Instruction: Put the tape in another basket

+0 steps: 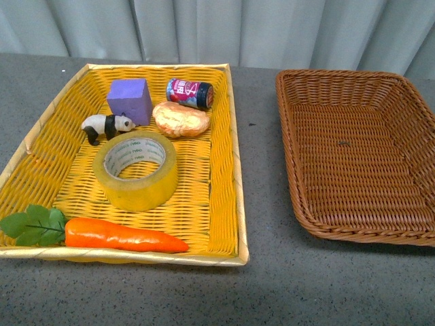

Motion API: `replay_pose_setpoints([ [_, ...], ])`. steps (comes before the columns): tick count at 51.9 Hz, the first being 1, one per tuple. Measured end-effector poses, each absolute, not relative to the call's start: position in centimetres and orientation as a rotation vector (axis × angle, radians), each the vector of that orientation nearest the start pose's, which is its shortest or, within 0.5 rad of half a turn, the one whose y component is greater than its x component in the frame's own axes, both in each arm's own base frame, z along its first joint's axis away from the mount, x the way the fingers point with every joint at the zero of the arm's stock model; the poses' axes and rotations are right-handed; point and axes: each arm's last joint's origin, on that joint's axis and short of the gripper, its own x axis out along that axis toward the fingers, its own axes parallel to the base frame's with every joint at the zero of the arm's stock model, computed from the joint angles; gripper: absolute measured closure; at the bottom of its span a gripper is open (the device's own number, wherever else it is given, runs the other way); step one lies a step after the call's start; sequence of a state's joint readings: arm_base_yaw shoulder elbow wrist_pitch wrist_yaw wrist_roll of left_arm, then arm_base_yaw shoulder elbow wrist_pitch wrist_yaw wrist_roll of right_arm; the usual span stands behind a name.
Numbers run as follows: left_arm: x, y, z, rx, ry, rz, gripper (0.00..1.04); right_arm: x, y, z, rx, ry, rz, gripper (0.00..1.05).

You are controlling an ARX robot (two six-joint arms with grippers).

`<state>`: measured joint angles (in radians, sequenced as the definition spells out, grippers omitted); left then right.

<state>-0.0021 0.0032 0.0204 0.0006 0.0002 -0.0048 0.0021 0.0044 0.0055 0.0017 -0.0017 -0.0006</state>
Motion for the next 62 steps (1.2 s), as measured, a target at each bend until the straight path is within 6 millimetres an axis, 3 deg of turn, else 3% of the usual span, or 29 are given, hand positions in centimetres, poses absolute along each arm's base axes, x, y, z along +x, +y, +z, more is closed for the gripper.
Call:
replay_pose_setpoints([
  [62, 9.66, -0.02, 17.03, -0.005, -0.018, -0.002, 0.07, 9.76, 0.03, 16.52, -0.001, -0.003, 0.004, 0.09],
])
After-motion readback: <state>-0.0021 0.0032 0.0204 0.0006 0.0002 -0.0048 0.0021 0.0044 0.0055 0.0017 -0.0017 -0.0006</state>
